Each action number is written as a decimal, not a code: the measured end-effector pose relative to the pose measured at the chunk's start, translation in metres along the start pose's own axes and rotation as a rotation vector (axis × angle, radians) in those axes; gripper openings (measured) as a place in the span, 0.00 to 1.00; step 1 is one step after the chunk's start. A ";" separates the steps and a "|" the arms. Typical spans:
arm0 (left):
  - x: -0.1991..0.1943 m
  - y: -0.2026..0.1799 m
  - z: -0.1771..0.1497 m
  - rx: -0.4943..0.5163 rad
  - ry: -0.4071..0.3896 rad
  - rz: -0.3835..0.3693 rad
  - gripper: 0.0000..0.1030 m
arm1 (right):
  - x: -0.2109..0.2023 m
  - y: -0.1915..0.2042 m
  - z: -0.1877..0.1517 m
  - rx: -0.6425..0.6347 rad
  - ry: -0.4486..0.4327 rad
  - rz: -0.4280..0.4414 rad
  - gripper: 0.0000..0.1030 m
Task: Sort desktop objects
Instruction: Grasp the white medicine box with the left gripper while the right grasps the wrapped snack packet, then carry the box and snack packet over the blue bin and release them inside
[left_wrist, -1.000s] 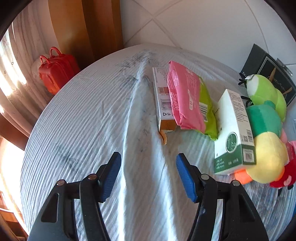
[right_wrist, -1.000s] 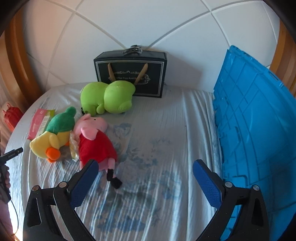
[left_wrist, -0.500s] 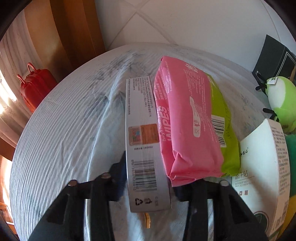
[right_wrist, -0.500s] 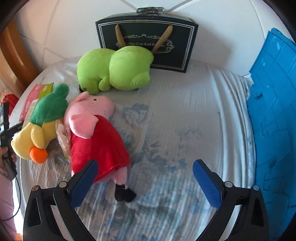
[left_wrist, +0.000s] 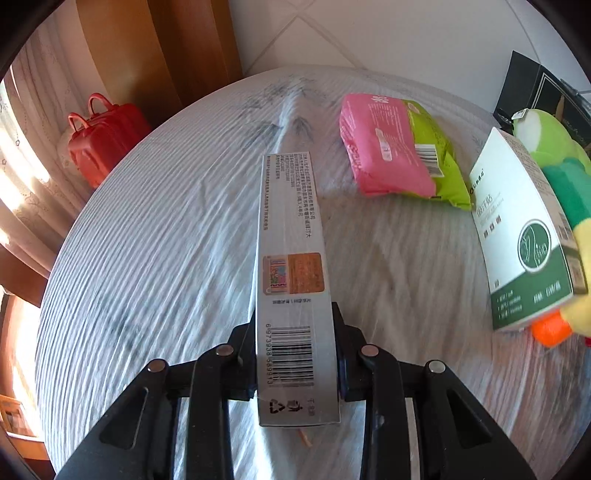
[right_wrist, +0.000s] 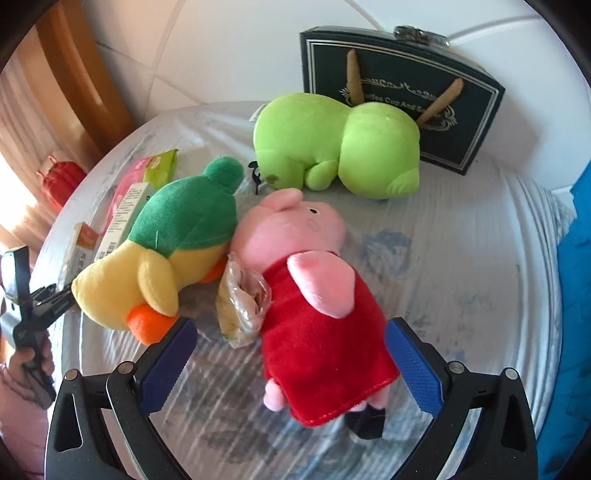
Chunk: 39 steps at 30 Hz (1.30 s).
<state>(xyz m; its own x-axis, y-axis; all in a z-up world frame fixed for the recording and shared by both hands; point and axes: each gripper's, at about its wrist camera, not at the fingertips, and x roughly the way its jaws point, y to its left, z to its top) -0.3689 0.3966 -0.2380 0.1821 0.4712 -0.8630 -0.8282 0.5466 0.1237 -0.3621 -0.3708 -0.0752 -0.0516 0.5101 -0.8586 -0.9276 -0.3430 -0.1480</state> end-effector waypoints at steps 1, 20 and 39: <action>-0.001 0.001 -0.005 -0.007 0.003 -0.002 0.29 | 0.001 0.006 0.001 -0.019 -0.005 -0.016 0.98; -0.085 -0.011 -0.032 -0.055 -0.130 0.044 0.28 | 0.007 0.039 -0.011 -0.141 -0.003 0.023 0.05; -0.235 -0.078 -0.085 0.063 -0.299 -0.073 0.28 | -0.198 0.018 -0.075 -0.070 -0.398 -0.083 0.05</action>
<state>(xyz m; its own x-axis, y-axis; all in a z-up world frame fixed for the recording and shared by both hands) -0.3920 0.1848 -0.0864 0.3953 0.6068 -0.6896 -0.7746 0.6237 0.1048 -0.3405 -0.5376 0.0553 -0.1291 0.7989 -0.5874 -0.9078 -0.3336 -0.2542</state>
